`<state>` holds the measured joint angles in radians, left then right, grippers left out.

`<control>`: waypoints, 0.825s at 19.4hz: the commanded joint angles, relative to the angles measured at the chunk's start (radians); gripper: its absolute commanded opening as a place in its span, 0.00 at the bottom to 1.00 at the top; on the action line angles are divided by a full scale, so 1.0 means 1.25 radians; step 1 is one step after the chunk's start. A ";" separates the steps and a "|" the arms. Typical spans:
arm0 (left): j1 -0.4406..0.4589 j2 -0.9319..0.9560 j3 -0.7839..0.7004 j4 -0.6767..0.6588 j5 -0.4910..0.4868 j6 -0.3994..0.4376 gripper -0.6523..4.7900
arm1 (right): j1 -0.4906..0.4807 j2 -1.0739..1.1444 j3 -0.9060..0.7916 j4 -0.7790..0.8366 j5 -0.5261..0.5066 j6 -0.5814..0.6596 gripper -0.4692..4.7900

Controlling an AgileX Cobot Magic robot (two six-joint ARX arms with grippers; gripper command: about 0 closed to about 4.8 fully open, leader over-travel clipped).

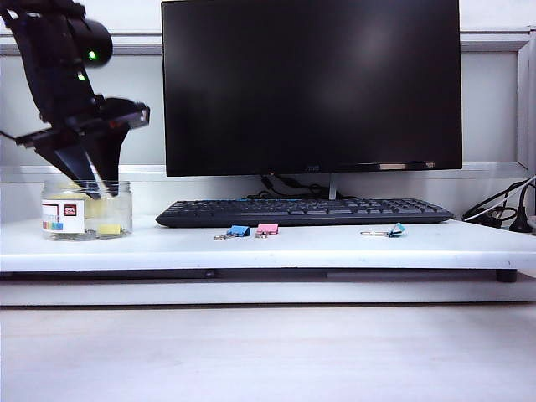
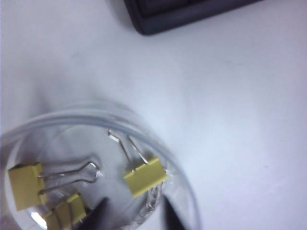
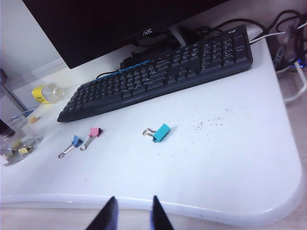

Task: Take the clips out of the round transparent plastic box and place them on the table.

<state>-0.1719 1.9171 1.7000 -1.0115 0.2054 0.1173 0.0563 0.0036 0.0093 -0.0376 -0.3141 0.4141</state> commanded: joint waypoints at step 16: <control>0.000 0.099 0.027 -0.021 -0.001 -0.033 0.44 | 0.000 -0.001 0.000 0.009 0.001 -0.003 0.27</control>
<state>-0.1699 2.0171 1.7298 -1.0214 0.1970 0.0677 0.0566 0.0036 0.0093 -0.0433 -0.3141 0.4141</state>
